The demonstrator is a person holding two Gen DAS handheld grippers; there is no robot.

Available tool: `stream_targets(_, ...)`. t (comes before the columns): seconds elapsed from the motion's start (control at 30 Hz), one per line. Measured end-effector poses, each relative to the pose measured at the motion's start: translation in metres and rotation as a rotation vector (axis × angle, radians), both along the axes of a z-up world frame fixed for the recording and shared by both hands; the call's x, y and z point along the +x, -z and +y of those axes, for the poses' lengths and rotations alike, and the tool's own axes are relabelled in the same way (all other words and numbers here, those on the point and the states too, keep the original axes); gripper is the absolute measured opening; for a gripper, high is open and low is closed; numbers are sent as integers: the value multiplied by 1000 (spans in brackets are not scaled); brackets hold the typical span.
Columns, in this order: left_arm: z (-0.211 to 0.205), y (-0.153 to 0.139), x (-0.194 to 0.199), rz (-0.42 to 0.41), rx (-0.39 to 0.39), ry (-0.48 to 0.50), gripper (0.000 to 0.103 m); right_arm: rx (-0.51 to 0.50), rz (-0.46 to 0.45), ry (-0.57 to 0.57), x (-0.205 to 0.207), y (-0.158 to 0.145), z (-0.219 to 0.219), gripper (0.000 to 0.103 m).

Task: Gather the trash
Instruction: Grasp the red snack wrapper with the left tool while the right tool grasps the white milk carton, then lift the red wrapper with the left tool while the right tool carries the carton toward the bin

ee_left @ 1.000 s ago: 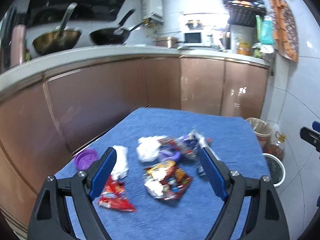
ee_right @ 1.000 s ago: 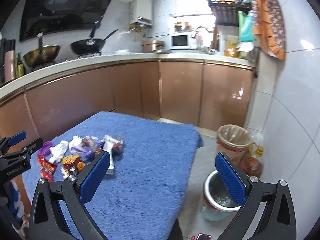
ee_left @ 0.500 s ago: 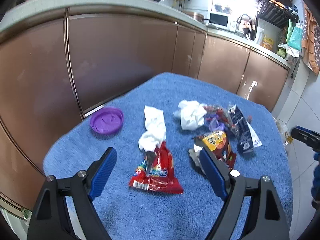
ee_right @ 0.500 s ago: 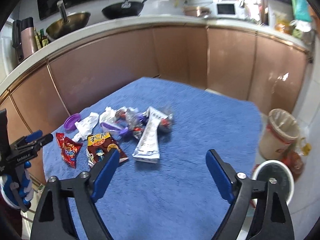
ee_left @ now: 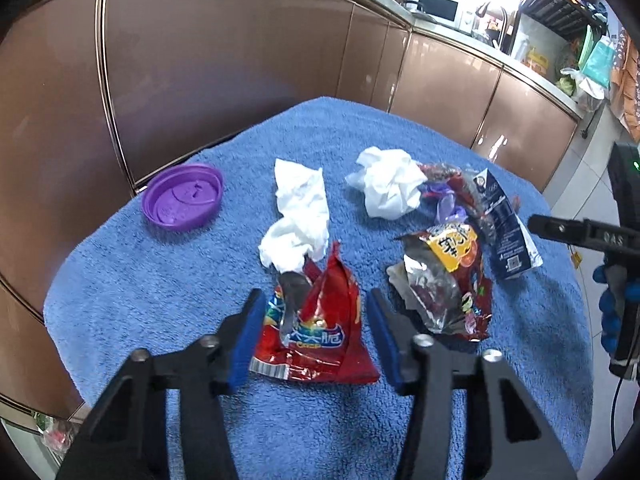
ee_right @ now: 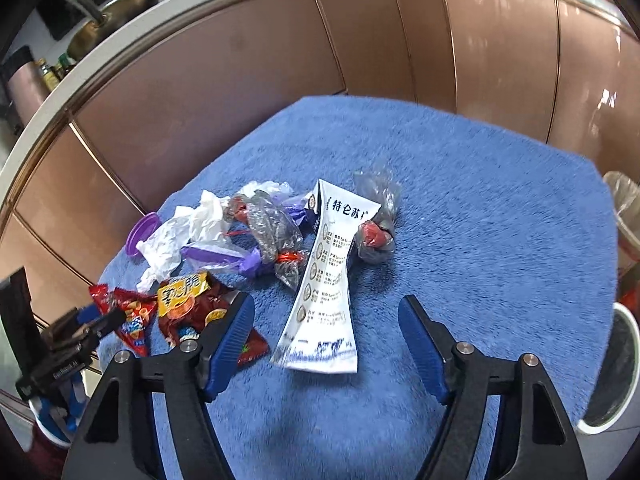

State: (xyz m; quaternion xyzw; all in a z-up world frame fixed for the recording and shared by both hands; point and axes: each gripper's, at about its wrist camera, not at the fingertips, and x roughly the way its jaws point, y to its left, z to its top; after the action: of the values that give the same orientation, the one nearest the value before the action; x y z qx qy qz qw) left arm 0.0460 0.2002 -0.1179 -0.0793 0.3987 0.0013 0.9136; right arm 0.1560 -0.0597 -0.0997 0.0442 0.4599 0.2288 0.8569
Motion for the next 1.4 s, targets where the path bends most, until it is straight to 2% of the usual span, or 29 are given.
stream_targets(0.17,-2,1,1,4,8,7,33,-2,32,-13,12,7,8,66)
stream_targets(0.4,-5,-1,0,-6,10,16,26,4,77,-22,24,17,12,45)
stream_targets(0.57,-5,-5,-2,-16,10,13,21,19,105,-13,35,23,15,43)
stream_targets(0.7,-5,-8,-4,-26,11,10,18,32,140,-14,44,29,18,34)
stream_targets(0.93,-1,-15,-11,-46,13,3,15,73,141,0,42,28,15,32)
stream_targets(1.4,1,-45,-31,-100,-27,13,9,152,44,-18,-5,-17,-10,32)
